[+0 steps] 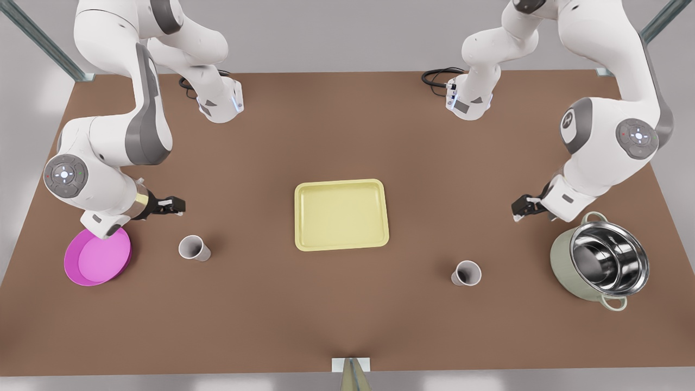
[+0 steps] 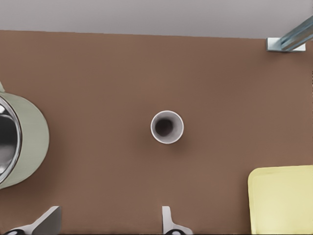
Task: Use the left arm to pick up the white IKEA cup from the tray and place it on the middle-left position; use the right arm to pick up the white IKEA cup from the tray and place it on the middle-right position
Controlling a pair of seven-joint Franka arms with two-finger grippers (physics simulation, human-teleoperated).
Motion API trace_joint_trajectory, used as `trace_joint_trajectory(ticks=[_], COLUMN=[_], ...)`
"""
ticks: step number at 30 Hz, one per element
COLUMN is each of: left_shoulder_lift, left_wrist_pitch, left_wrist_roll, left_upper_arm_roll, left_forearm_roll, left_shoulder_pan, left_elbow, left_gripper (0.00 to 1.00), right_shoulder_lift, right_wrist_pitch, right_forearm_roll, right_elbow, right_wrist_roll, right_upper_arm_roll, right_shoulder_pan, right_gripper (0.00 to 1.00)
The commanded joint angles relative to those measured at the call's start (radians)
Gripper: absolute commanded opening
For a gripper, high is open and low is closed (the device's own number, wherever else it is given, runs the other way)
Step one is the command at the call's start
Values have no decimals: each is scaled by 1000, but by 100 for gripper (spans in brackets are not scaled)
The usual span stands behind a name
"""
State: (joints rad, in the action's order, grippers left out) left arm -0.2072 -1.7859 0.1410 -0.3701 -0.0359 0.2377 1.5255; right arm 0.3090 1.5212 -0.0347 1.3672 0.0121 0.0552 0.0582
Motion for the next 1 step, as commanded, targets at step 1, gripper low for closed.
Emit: trace_joint_trajectory(ticks=[1], left_shoulder_lift=[0], left_wrist_pitch=[68], left_wrist_roll=[-63], left_upper_arm_roll=[0], left_forearm_roll=[24], left_shoulder_pan=[-1], left_elbow=[-1], left_gripper=[100], right_shoulder_lift=[-1], right_wrist_pitch=[-1], right_forearm_roll=[1], right_elbow=[0], right_wrist_roll=[-23], right_upper_arm_roll=[0], right_shoulder_pan=[0], right_gripper=[100])
